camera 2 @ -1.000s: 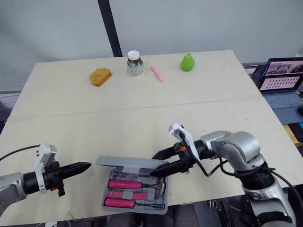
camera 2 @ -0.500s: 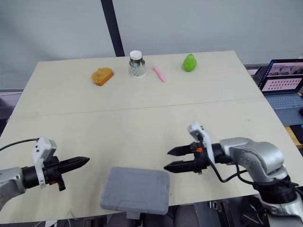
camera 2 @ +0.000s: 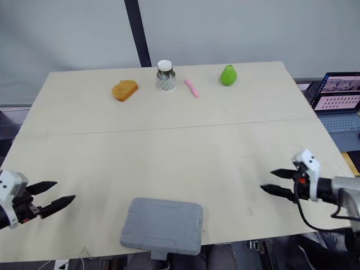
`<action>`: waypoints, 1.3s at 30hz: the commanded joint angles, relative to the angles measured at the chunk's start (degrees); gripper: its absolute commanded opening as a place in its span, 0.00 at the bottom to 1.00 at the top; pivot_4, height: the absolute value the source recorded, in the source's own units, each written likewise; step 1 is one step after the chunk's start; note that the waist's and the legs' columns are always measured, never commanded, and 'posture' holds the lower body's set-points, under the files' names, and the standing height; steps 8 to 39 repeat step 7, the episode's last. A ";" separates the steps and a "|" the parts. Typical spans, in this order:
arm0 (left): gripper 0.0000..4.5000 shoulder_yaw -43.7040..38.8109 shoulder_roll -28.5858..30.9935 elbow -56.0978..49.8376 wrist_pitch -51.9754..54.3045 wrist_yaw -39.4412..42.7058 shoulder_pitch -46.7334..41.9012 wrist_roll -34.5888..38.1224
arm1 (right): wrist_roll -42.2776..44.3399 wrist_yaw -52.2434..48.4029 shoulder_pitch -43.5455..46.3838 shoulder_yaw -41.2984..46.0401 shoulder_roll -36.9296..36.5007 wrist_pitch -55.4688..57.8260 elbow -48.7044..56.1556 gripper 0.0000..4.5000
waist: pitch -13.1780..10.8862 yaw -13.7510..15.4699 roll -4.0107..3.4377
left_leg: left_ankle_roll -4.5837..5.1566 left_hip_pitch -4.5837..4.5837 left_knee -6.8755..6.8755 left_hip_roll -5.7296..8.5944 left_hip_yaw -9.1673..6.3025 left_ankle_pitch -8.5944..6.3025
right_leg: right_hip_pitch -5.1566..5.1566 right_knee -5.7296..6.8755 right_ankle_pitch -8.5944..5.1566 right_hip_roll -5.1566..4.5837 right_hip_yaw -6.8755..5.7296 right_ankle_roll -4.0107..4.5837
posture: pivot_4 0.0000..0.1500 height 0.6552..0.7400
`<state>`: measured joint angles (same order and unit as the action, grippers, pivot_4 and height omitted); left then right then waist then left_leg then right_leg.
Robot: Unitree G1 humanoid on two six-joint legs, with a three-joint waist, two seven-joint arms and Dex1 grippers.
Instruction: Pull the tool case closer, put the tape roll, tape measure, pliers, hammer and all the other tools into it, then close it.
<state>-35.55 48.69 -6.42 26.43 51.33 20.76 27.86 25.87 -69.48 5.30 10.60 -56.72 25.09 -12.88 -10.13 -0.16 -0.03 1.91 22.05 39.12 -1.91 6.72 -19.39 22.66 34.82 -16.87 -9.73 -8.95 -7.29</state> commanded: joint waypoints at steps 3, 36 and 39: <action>0.99 -2.06 1.54 3.19 -3.27 1.48 -0.39 -1.97 | -1.59 -1.22 1.17 1.85 0.09 -5.54 -5.08 1.00 | 0.00 -0.50 0.00 | -0.02 -0.05 0.00 -0.05 0.04 0.01 | 0.00 0.06 0.01 0.00 0.02 0.02 | 1.00 1.00; 0.99 -2.06 1.74 5.07 -4.76 1.89 -0.84 -2.60 | -2.67 -1.48 2.31 1.02 0.89 -7.66 -7.66 1.00 | -0.01 -0.66 -0.01 | -0.02 -0.08 0.00 -0.07 0.06 0.01 | 0.00 0.12 0.00 0.00 0.04 0.02 | 1.00 1.00; 0.99 -2.06 1.74 5.07 -4.76 1.89 -0.84 -2.60 | -2.67 -1.48 2.31 1.02 0.89 -7.66 -7.66 1.00 | -0.01 -0.66 -0.01 | -0.02 -0.08 0.00 -0.07 0.06 0.01 | 0.00 0.12 0.00 0.00 0.04 0.02 | 1.00 1.00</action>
